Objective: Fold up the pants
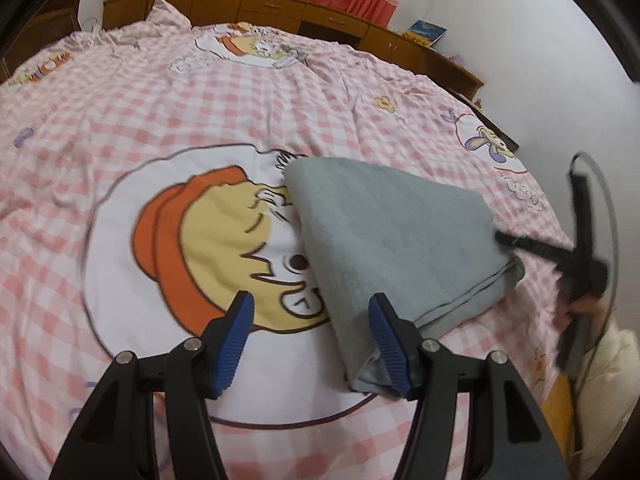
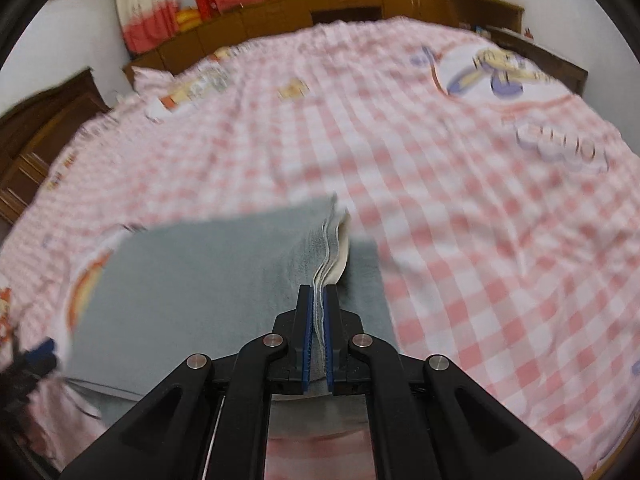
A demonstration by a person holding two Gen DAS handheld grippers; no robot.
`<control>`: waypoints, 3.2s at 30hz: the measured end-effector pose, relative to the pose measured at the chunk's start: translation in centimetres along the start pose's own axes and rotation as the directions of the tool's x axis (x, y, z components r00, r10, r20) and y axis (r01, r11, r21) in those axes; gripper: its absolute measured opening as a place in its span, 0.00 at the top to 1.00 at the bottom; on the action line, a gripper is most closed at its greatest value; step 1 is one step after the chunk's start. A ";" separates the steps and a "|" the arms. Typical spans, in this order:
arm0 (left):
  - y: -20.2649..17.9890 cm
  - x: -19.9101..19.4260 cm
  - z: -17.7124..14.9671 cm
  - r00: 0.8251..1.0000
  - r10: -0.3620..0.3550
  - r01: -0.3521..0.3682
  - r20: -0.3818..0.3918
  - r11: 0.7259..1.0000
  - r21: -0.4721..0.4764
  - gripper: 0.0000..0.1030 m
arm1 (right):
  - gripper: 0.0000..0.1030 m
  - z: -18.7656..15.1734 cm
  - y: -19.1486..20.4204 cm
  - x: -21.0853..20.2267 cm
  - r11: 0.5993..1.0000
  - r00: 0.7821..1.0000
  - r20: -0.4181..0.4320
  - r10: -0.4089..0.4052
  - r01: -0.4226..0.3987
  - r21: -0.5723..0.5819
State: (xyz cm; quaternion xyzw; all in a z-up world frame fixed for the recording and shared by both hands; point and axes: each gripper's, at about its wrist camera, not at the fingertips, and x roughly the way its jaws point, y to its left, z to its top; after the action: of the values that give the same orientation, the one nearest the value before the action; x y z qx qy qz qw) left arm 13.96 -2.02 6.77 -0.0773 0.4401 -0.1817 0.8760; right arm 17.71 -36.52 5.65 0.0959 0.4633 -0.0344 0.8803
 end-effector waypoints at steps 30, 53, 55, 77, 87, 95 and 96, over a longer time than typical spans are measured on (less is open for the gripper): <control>-0.8 1.6 -4.9 0.983 0.181 -0.180 -0.012 0.981 0.079 0.47 | 0.40 -6.0 -4.2 -3.0 0.987 0.997 0.072 0.040 -0.051 0.155; -1.0 5.5 -0.5 0.993 -0.080 0.067 -0.085 0.987 -0.143 0.79 | 0.56 -5.1 -4.0 -0.7 0.959 0.993 0.054 0.103 -0.114 0.260; -1.2 4.9 -0.4 0.993 -0.094 0.083 -0.069 0.987 -0.139 0.85 | 0.73 -4.9 -3.8 -1.2 0.965 0.993 0.068 0.096 -0.110 0.239; 1.7 -8.4 -10.4 0.999 0.003 -0.010 -0.054 0.991 -0.133 0.87 | 0.88 -11.8 2.7 -8.7 0.985 0.987 0.002 0.160 -0.159 0.071; 2.8 -7.7 -11.7 0.995 0.069 -0.074 -0.065 0.994 -0.080 0.63 | 0.73 -12.4 4.0 -11.3 1.000 0.997 0.071 0.024 -0.023 -0.016; 3.3 -6.9 -12.0 0.994 0.080 -0.085 -0.080 0.995 -0.061 0.58 | 0.66 -12.5 10.0 -9.9 0.981 0.990 0.081 0.116 -0.101 -0.167; 3.3 -6.7 -12.2 0.993 0.087 -0.092 -0.082 0.995 -0.050 0.57 | 0.66 -13.0 10.4 -8.9 0.979 0.993 0.059 0.106 -0.094 -0.179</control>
State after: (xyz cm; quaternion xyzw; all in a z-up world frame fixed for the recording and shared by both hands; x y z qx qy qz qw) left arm 1.38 3.90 3.49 -0.0736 0.4826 -0.1334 0.8625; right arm 3.70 -23.96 7.28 0.0400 0.4289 0.0477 0.9012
